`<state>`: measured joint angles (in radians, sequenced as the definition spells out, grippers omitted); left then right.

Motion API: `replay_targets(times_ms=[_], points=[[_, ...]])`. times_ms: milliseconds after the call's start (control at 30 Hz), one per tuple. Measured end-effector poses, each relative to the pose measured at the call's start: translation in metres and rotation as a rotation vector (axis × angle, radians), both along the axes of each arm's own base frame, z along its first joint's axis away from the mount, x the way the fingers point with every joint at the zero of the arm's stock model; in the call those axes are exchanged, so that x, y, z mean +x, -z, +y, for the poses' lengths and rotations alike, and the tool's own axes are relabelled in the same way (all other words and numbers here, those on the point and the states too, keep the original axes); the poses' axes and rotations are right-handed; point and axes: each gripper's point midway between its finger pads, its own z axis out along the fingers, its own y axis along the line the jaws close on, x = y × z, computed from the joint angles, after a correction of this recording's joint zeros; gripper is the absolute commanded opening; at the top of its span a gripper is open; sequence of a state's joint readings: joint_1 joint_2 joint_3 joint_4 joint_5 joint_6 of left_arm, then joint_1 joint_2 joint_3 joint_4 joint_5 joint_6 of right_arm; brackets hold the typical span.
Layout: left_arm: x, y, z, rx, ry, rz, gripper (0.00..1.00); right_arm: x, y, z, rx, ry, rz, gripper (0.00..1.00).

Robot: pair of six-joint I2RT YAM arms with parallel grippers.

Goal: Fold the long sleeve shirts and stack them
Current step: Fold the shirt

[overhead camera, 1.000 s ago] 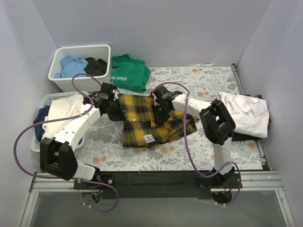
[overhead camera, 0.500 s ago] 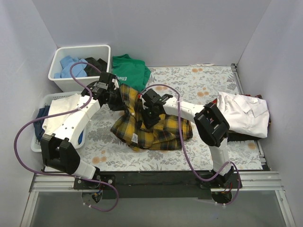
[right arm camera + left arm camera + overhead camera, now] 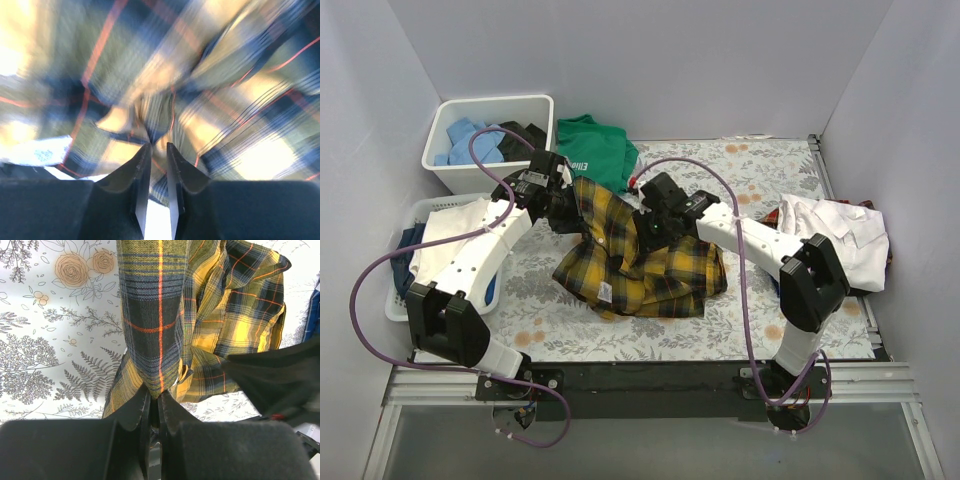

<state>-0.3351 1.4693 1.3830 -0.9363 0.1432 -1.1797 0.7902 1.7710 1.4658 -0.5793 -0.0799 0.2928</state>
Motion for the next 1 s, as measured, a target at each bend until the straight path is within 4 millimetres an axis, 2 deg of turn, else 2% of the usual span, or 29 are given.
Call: replay_targets(times_ms=[233,333,500,600,733,867,1000], points=[[-0.002,0.000,0.000,0.000,0.007,0.005,0.00,-0.052,0.057,-0.004,-0.091,-0.113,0.150,0.22],[-0.002,0.000,-0.001,-0.002,0.008,0.007,0.00,-0.068,0.074,0.006,-0.088,-0.169,0.205,0.21],[-0.003,0.000,-0.002,-0.010,0.014,0.010,0.00,-0.081,0.105,0.029,-0.074,-0.241,0.285,0.20],[-0.003,-0.001,-0.004,-0.020,0.016,0.013,0.00,-0.083,0.102,0.047,-0.018,-0.284,0.293,0.20],[-0.002,-0.005,-0.005,-0.029,0.015,0.004,0.00,-0.084,0.100,0.053,0.015,-0.302,0.290,0.24],[-0.001,-0.010,-0.008,-0.044,0.020,-0.004,0.00,-0.084,0.103,0.048,0.020,-0.283,0.273,0.31],[-0.001,-0.011,-0.010,-0.051,0.029,-0.003,0.00,-0.080,0.085,0.026,-0.006,-0.230,0.196,0.38]])
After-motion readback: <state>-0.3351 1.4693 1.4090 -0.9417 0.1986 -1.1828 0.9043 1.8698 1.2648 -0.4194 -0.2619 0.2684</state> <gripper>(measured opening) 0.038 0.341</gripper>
